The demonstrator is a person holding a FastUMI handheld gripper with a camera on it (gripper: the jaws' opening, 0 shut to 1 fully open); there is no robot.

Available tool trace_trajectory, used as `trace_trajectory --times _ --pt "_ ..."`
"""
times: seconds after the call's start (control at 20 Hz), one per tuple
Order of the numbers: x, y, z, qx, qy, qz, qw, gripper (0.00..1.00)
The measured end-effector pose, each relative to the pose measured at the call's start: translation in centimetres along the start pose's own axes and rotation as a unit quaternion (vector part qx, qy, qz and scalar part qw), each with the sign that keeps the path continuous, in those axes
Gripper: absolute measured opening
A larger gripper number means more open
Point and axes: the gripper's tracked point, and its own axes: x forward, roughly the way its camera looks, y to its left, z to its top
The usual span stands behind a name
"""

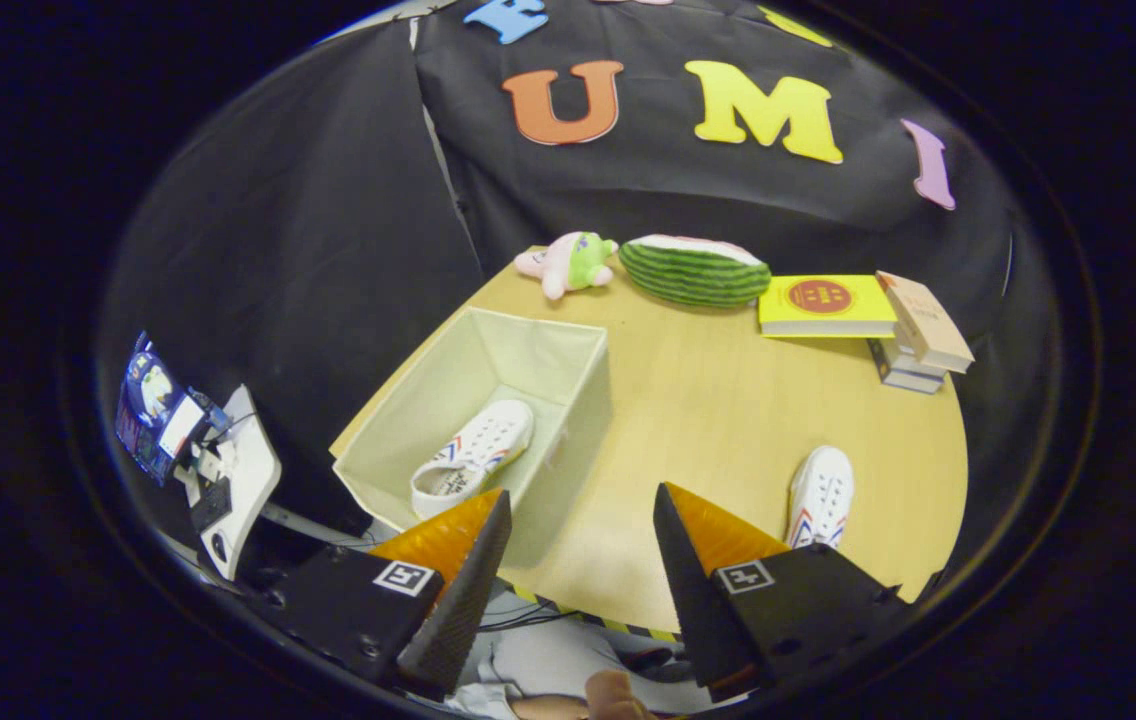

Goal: Open the storage box then place both shoes into the box .Put the left shoe in first, then the right shoe, with the right side of both shoes facing outward in a uniform manner.

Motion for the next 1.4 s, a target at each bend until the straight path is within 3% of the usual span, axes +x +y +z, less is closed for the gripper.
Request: trace_trajectory --times 0.3,0.6,0.85,1.05,1.25,1.35,1.4 --pt "0.4 -14.2 -6.1 0.004 0.052 -0.13 0.99 0.88" --pt "2.7 -22.7 -9.6 0.013 0.109 -0.217 0.97 0.88" --pt "5.8 -24.6 -12.2 0.068 0.159 -0.199 0.965 0.9" --pt "8.2 -26.6 -13.1 0.08 0.176 -0.213 0.958 0.84" --pt "10.4 -25.6 -13.7 0.15 0.195 -0.149 0.958 0.6" --pt "10.5 -25.3 -13.6 0.174 0.198 -0.125 0.957 0.3" --pt "10.5 -25.4 -13.8 0.173 0.197 -0.116 0.958 0.26"
